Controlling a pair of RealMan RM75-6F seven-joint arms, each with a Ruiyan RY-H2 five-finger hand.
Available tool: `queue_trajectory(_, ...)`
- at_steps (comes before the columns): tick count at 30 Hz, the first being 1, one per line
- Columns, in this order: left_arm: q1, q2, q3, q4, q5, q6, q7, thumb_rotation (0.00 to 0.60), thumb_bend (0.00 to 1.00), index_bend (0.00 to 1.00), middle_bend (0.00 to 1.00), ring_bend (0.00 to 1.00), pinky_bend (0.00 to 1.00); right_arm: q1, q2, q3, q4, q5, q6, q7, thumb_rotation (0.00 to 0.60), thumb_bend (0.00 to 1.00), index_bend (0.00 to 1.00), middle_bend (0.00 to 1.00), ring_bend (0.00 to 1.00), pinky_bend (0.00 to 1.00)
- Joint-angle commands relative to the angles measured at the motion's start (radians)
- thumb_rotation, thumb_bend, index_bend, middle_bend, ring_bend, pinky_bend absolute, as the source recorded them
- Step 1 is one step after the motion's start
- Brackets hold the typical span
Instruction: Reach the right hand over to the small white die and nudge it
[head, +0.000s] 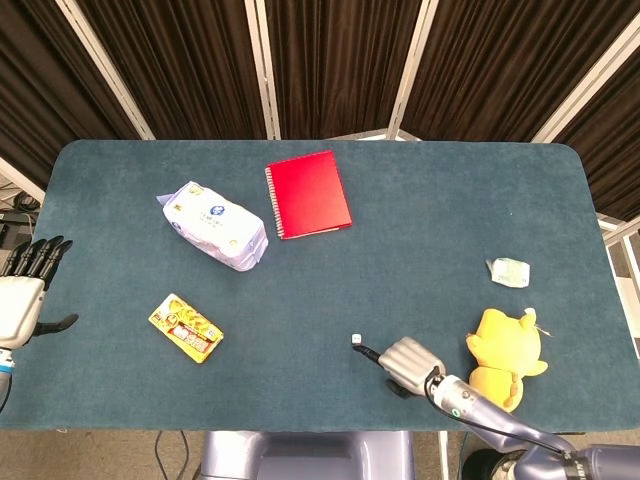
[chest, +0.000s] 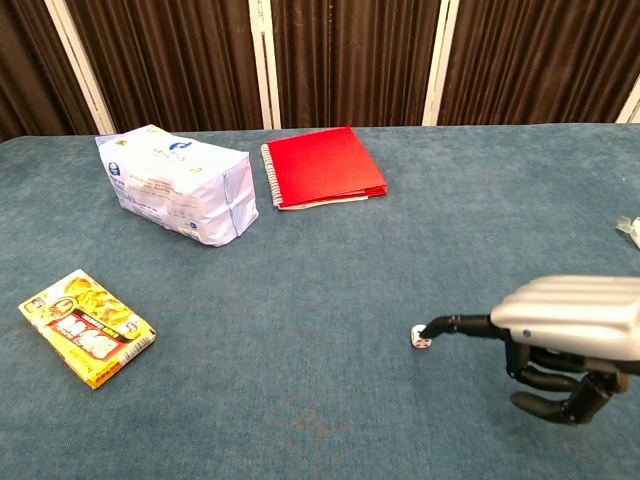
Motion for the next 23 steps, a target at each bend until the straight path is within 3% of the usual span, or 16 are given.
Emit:
queue_trajectory(1,0.001,0.001,0.000,-0.001,0.001,0.003,-0.001,0.600,0.00,0.00,0.00,0.00,0.00,-0.024,0.052,-0.001,-0.043,-0.058,0.066,0.032,0.600,0.54,0.05,0.86,0.82,1.00)
queue_trajectory(6,0.010,0.002,0.005,-0.003,0.012,0.019,-0.007,0.600,0.00,0.00,0.00,0.00,0.00,-0.101,0.129,-0.002,-0.047,-0.176,0.268,0.035,0.600,0.53,0.05,0.86,0.82,1.00)
queue_trajectory(11,0.034,-0.019,0.023,0.023,0.054,0.065,-0.030,0.600,0.00,0.00,0.00,0.00,0.00,-0.260,0.162,0.004,0.060,-0.255,0.587,0.077,0.600,0.48,0.05,0.85,0.81,0.97)
queue_trajectory(14,0.045,-0.030,0.030,0.033,0.055,0.073,-0.030,0.600,0.00,0.00,0.00,0.00,0.00,-0.329,0.158,0.020,0.120,-0.244,0.704,0.137,0.600,0.31,0.06,0.79,0.73,0.80)
queue_trajectory(15,0.048,-0.031,0.031,0.032,0.055,0.078,-0.030,0.600,0.00,0.00,0.00,0.00,0.00,-0.353,0.157,0.025,0.137,-0.231,0.738,0.164,0.600,0.18,0.07,0.75,0.67,0.69)
queue_trajectory(17,0.055,-0.031,0.033,0.026,0.057,0.088,-0.025,0.600,0.00,0.00,0.00,0.00,0.00,-0.395,0.154,0.034,0.168,-0.204,0.791,0.218,0.600,0.03,0.08,0.64,0.52,0.47)
queue_trajectory(19,0.062,-0.030,0.036,0.018,0.063,0.098,-0.024,0.600,0.00,0.00,0.00,0.00,0.00,-0.421,0.153,0.033,0.191,-0.185,0.811,0.265,0.600,0.00,0.08,0.46,0.30,0.23)
queue_trajectory(21,0.070,-0.028,0.040,0.012,0.070,0.112,-0.021,0.600,0.00,0.00,0.00,0.00,0.00,-0.450,0.150,0.031,0.221,-0.167,0.820,0.317,0.600,0.00,0.05,0.18,0.05,0.02)
queue_trajectory(23,0.076,-0.026,0.042,0.008,0.071,0.118,-0.020,0.600,0.00,0.00,0.00,0.00,0.00,-0.472,0.152,0.030,0.236,-0.139,0.816,0.318,0.600,0.00,0.01,0.04,0.00,0.00)
